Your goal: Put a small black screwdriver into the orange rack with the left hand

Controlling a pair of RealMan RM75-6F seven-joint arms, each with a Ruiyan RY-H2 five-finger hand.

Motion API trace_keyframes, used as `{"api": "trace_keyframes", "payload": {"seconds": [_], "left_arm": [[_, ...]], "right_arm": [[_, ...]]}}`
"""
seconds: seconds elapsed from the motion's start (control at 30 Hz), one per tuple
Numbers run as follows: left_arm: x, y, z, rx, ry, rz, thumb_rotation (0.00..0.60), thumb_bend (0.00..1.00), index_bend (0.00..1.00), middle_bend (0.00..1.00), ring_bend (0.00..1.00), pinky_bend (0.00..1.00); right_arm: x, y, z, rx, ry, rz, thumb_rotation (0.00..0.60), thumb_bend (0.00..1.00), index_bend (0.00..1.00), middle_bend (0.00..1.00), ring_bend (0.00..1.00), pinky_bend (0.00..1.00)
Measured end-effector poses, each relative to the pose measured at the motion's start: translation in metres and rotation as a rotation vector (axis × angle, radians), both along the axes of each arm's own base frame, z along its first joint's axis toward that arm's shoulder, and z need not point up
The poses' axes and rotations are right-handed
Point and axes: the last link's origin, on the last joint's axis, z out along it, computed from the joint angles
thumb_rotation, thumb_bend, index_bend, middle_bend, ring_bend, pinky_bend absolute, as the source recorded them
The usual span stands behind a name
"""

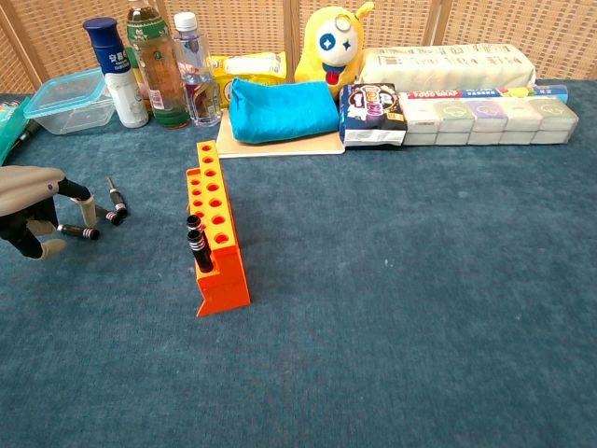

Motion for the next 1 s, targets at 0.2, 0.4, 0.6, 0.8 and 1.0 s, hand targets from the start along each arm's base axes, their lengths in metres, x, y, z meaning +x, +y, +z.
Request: {"api": "trace_keyframes", "payload": {"seconds": [0.2,0.4,0.6,0.8,1.0], "left_arm": [[0.0012,-0.0015,-0.0019,-0.008,0.003,-0.002,0.6,0.41,0.39,1.0,1.0,1.0],[0.0032,-0.0054,-0.0031,-0.024,0.006,-0.006,0.6,0.41,0.4,1.0,1.0,1.0],[0.0036,-0.0044,-0.0013,-0.009,0.03,-0.024,0.6,0.41,0.4,1.0,1.0,1.0],[0.0039,-0.0037,-0.0033,-0.003,0.045,-0.039,0.6,0.42,0.4,1.0,1.0,1.0],[0.0037,-0.0026,-0.0062,-0.001,0.054,-0.046,0.6,0.42,0.4,1.0,1.0,1.0]], "right_arm": [[-0.0001,0.0002,0.0009,-0.001,-0.002,0.0,0.6,0.0,0.01,0.03,0.03,0.08],[-0.0002,0.0003,0.002,-0.004,-0.005,0.0,0.6,0.0,0.01,0.03,0.03,0.08],[-0.0001,0.0007,0.0029,-0.006,-0.007,0.001,0.6,0.0,0.01,0.02,0.03,0.08],[-0.0003,0.0008,0.0034,-0.006,-0.008,0.0,0.6,0.0,0.01,0.03,0.03,0.08],[-0.0003,0.0008,0.0034,-0.006,-0.007,-0.001,0.6,0.0,0.02,0.02,0.03,0.08]]}}
